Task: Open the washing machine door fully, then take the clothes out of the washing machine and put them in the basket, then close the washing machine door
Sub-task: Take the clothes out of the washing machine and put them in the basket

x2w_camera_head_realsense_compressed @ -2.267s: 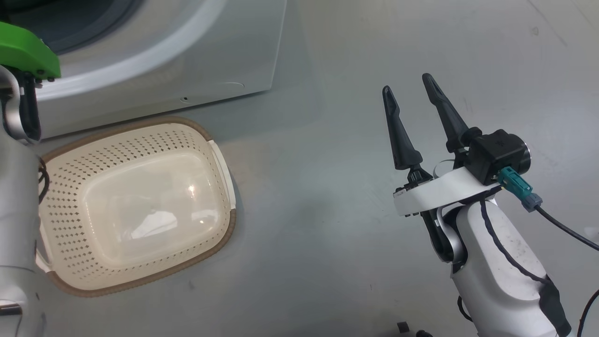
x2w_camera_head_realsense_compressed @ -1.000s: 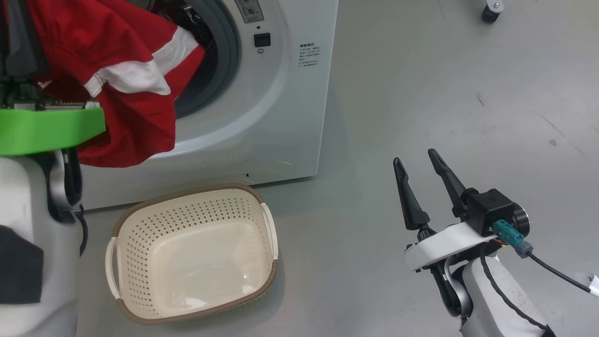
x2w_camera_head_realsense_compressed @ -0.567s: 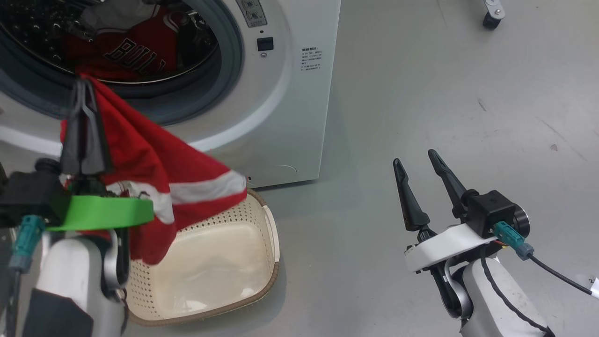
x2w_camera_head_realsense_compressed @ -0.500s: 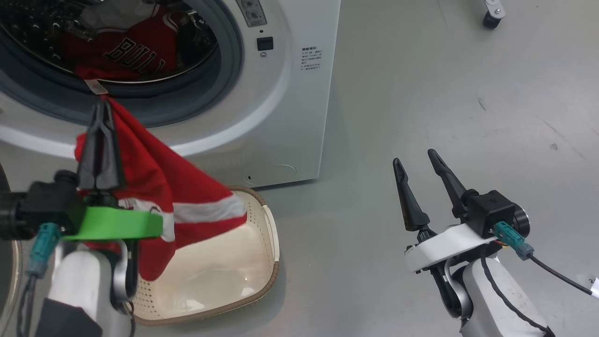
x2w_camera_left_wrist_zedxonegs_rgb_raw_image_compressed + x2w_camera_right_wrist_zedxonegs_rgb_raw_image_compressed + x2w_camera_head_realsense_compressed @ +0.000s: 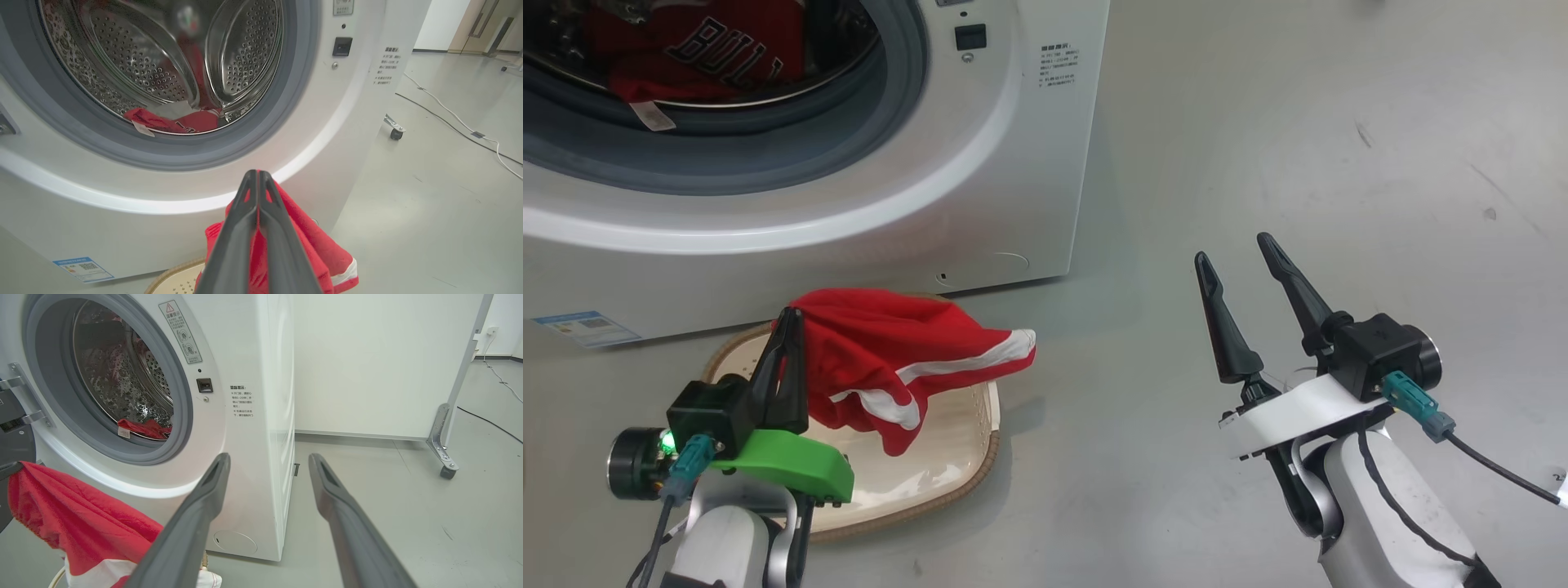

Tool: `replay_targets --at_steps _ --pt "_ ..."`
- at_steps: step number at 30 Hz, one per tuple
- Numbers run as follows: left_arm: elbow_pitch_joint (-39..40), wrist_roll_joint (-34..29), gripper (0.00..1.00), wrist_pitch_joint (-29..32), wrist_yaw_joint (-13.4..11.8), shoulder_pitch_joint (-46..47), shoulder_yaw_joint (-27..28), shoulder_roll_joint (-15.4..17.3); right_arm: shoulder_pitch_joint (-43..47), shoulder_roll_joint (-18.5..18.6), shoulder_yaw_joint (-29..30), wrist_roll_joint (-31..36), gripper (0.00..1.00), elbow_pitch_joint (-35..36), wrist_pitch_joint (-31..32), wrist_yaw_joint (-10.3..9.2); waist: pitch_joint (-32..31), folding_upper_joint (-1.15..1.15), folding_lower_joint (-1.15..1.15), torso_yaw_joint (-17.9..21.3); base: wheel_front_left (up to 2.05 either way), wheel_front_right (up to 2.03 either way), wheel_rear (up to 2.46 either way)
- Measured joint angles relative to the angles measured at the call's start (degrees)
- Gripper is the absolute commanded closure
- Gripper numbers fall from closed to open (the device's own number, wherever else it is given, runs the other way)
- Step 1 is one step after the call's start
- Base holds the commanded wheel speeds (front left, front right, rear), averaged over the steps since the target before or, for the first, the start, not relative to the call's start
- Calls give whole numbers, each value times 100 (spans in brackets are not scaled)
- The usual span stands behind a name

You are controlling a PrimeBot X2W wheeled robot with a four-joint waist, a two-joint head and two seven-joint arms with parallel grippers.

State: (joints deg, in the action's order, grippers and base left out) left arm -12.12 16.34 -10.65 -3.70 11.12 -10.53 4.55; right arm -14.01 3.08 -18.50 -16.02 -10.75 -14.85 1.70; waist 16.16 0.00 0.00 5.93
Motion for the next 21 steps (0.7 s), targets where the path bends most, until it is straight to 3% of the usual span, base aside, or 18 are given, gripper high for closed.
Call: replay_targets --at_steps 21 --pt "-2068 213 100 308 -3 801 342 46 -563 3 -19 103 0 400 -1 -33 1252 0 0 386 0 0 0"
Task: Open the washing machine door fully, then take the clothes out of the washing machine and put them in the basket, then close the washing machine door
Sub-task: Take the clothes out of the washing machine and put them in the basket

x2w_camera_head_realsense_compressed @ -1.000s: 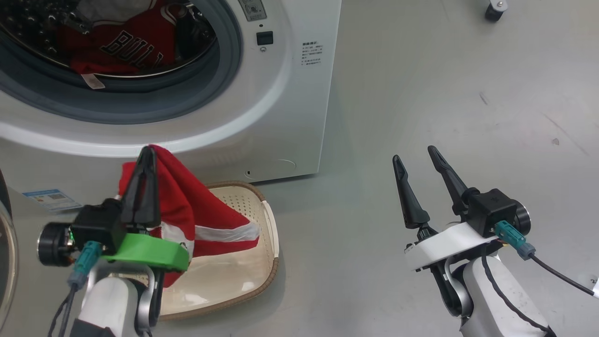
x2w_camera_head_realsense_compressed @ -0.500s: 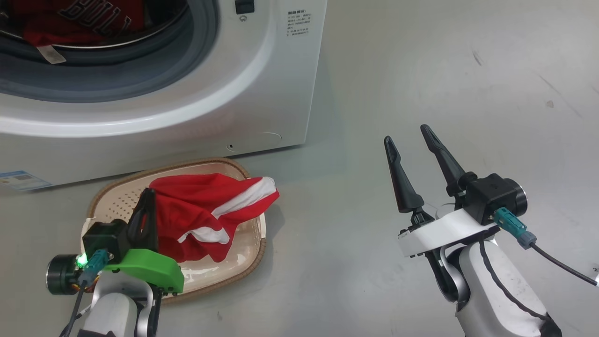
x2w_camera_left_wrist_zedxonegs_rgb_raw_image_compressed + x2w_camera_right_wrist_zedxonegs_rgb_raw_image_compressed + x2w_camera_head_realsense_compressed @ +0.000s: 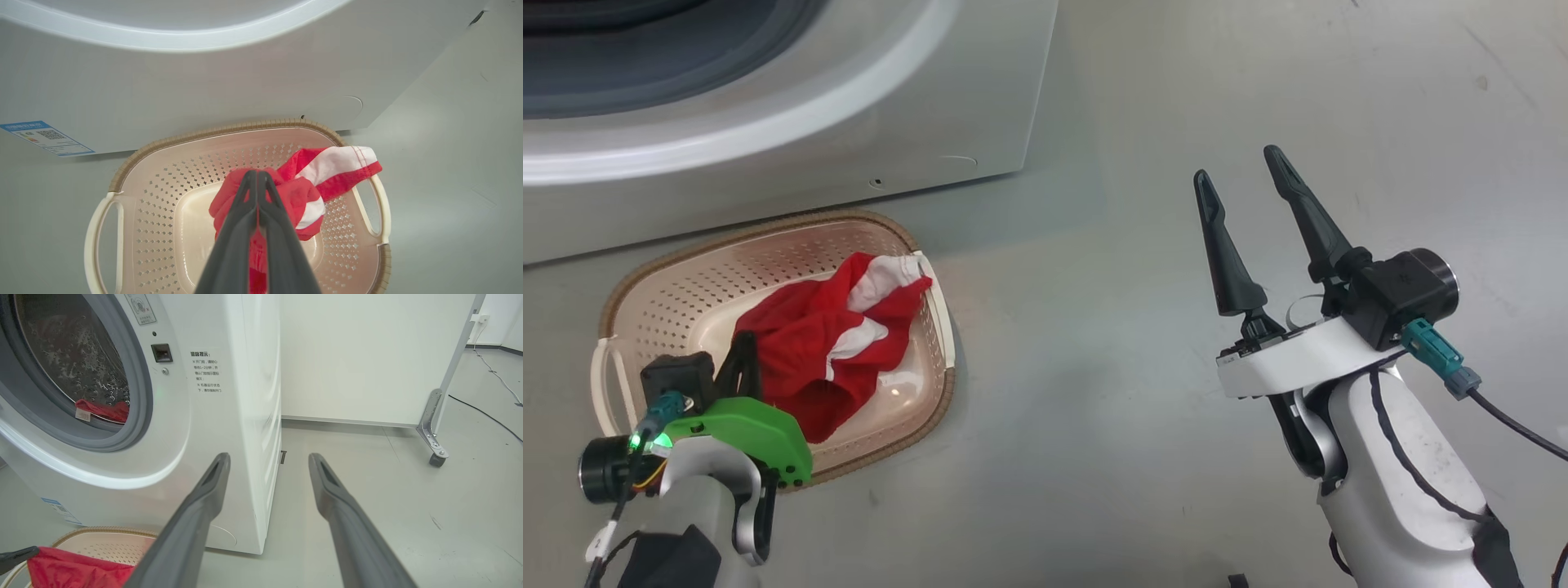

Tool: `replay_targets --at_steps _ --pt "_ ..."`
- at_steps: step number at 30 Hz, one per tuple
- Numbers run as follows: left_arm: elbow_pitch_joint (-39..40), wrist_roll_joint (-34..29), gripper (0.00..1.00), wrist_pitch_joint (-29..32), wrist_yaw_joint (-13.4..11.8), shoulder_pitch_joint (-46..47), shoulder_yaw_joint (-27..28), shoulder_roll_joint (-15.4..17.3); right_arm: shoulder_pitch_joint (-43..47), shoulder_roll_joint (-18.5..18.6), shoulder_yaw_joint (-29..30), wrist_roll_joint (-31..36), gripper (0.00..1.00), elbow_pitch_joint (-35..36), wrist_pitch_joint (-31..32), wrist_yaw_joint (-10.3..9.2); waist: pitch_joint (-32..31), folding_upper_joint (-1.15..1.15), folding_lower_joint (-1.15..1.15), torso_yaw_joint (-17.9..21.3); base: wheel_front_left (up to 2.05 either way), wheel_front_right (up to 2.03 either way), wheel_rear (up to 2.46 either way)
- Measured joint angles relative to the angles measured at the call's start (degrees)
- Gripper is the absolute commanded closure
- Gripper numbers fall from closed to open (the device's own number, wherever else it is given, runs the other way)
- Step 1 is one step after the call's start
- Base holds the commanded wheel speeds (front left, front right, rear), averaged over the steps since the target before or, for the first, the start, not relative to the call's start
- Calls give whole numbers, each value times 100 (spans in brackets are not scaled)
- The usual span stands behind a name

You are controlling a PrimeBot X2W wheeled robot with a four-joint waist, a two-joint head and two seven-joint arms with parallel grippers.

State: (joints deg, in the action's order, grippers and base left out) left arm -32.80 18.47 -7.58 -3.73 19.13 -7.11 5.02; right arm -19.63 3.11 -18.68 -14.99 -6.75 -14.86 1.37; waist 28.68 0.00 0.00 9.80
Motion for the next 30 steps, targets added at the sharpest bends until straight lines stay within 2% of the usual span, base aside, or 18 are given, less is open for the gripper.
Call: replay_targets --at_steps 7,14,15,16,17,18,19,20,30 --pt "-688 76 100 -32 8 564 125 0 -258 0 -31 1 0 55 0 -1 482 0 0 97 0 0 0" --pt "-1290 170 100 -114 56 806 158 -19 -337 -1 -30 1 0 53 0 -11 685 0 0 174 0 0 0" --pt "-1354 170 91 -114 60 832 160 -19 -337 0 -31 1 0 51 0 -35 695 0 0 178 0 0 0" --pt "-1426 172 62 -115 87 859 164 -20 -337 -1 -33 0 0 48 0 -46 703 0 0 181 0 0 0" --pt "-1492 180 45 -119 101 889 166 -23 -337 -1 -33 0 0 46 0 -48 708 0 0 181 0 0 0" --pt "-1548 192 14 -132 101 920 175 -27 -337 -1 -33 0 0 42 0 -49 711 0 0 181 0 0 0" --pt "-1617 221 14 -131 105 960 179 -32 -338 -1 -33 0 0 35 0 -49 712 0 0 180 0 0 0" --pt "-1692 223 0 -132 116 998 176 -34 -338 -1 -33 0 0 22 0 -49 709 0 0 178 0 0 0" --pt "-2069 226 0 -450 211 1177 198 -53 -339 0 -30 -4 0 -145 0 -51 518 0 0 105 0 0 0"
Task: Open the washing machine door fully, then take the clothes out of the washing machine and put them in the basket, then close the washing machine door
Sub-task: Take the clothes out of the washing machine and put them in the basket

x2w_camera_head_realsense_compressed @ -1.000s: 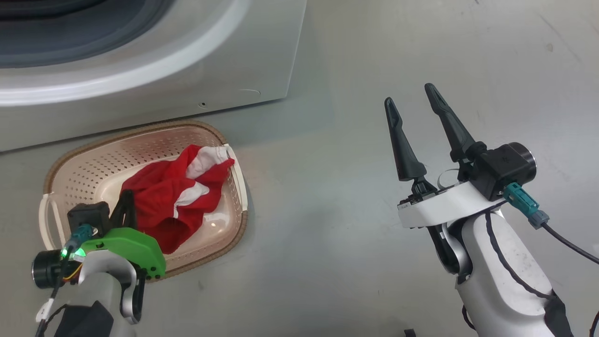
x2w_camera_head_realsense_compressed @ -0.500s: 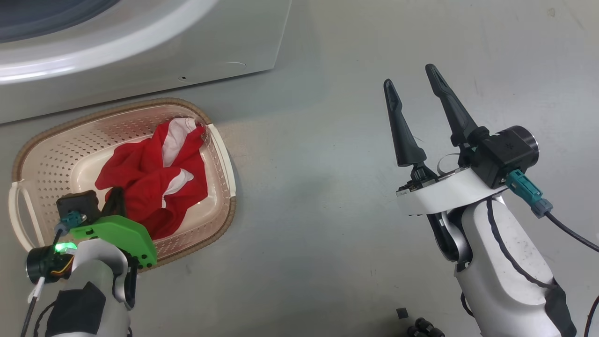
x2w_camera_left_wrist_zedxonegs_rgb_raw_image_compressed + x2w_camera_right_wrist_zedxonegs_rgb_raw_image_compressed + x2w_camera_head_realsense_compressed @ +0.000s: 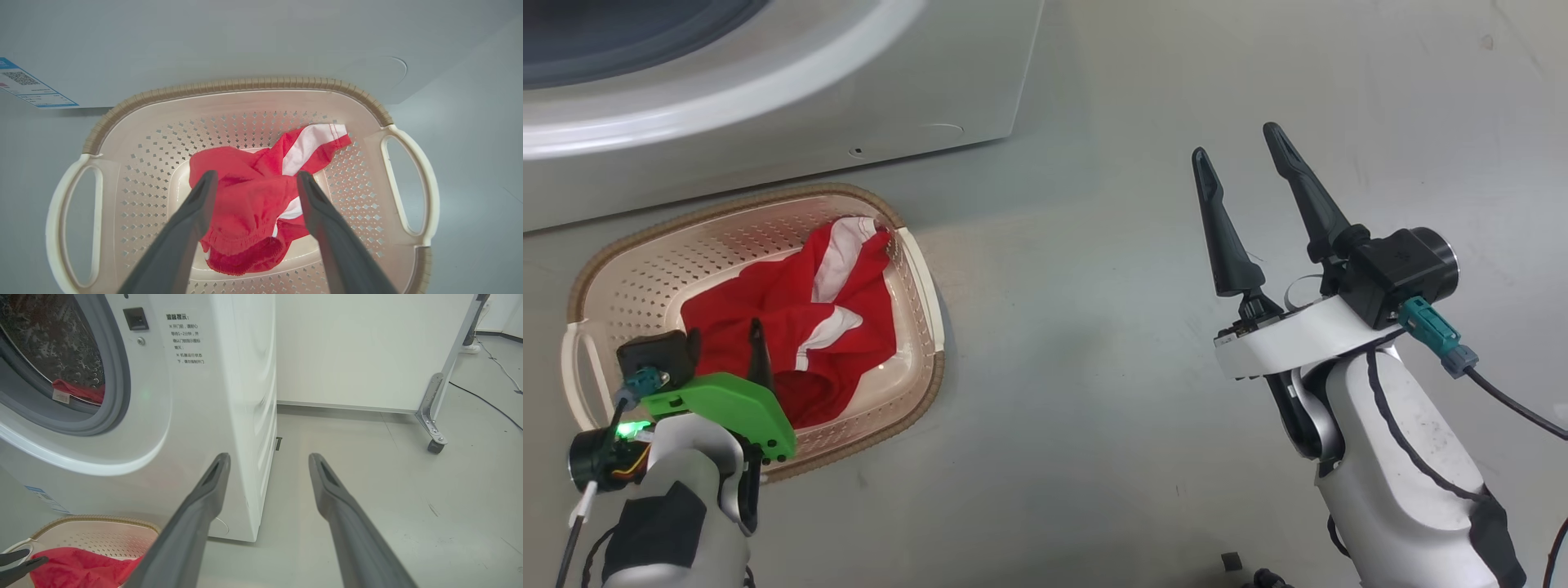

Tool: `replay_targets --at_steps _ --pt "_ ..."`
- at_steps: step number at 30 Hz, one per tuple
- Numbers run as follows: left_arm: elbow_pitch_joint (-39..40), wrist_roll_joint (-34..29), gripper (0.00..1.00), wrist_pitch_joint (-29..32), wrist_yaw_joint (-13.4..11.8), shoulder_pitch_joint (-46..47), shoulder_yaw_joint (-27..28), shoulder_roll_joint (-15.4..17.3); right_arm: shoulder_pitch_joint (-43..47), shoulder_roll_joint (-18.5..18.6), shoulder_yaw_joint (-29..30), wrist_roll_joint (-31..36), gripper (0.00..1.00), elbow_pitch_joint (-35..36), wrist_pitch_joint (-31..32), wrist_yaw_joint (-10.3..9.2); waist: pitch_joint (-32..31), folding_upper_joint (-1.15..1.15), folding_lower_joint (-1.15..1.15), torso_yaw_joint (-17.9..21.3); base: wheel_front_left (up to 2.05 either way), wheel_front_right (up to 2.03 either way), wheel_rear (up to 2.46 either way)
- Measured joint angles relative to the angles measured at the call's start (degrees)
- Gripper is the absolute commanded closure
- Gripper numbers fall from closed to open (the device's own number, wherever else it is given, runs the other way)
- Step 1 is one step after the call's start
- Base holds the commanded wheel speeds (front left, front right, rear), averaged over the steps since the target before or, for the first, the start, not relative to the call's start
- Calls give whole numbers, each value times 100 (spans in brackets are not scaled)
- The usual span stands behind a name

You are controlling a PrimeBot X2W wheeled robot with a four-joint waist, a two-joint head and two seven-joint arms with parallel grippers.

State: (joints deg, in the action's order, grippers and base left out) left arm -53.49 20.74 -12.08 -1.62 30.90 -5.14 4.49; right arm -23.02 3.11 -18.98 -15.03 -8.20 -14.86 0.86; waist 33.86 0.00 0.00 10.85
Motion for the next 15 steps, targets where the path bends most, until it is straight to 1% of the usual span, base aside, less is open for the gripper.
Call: replay_targets --at_steps 10,15 --pt "-70 -41 0 -216 197 -42 -71 -15 6 1 -8 -2 0 -243 0 4 -424 0 0 -133 0 0 0" --pt "82 -41 0 -220 252 -150 -59 -47 45 1 36 0 0 -346 0 4 -691 0 0 -225 0 0 0"
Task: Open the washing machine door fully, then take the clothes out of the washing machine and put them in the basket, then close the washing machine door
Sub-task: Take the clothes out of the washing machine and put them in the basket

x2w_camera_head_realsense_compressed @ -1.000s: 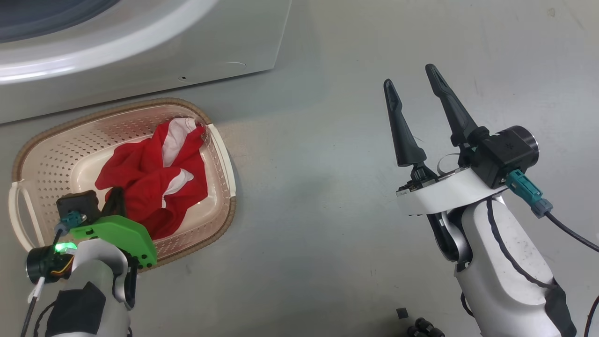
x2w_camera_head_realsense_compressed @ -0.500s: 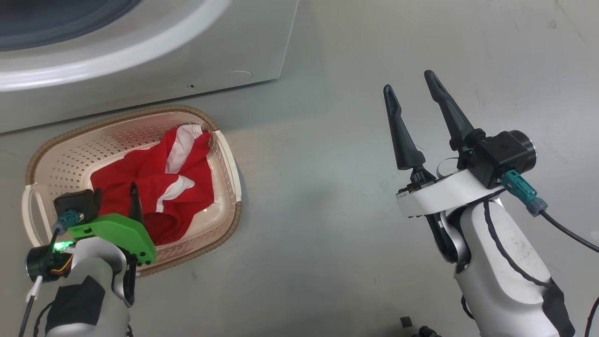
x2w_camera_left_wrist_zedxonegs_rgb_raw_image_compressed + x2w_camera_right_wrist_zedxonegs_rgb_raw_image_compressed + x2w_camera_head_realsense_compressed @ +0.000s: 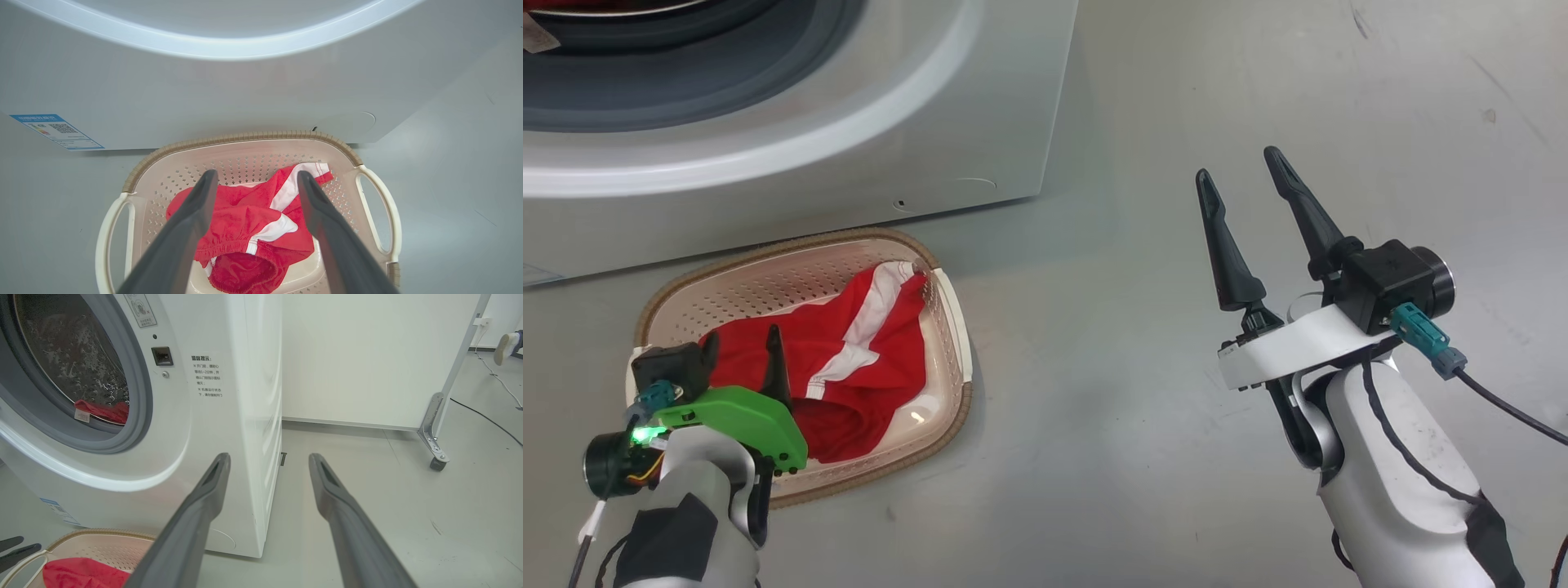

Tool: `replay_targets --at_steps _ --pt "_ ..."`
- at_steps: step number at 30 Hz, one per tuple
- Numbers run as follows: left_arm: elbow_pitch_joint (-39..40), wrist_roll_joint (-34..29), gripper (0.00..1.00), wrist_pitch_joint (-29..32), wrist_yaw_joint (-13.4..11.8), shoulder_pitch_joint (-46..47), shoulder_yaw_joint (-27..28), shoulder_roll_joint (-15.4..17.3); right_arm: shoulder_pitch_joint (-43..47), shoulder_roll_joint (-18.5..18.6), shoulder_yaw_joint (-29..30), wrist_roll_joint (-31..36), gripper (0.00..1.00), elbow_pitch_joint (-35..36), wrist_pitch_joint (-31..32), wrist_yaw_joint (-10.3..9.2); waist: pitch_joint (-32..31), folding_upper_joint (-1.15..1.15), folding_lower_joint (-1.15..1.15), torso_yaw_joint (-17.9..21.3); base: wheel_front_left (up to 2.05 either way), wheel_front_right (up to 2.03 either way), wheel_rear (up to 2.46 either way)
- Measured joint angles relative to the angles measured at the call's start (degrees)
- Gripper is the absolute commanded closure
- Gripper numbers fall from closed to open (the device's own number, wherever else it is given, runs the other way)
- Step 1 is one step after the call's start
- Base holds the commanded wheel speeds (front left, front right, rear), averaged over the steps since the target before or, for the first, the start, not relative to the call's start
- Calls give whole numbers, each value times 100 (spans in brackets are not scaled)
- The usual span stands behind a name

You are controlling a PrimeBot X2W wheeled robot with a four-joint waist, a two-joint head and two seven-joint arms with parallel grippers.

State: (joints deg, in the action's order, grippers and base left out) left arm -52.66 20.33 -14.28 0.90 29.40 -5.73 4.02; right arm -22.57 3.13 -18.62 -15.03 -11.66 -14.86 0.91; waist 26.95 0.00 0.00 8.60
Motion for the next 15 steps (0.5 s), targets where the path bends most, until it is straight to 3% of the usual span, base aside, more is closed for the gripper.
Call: replay_targets --at_steps 15 --pt "1929 -276 0 -12 0 -368 194 -83 589 4 286 55 0 -335 0 7 -858 0 1 -353 0 0 0"
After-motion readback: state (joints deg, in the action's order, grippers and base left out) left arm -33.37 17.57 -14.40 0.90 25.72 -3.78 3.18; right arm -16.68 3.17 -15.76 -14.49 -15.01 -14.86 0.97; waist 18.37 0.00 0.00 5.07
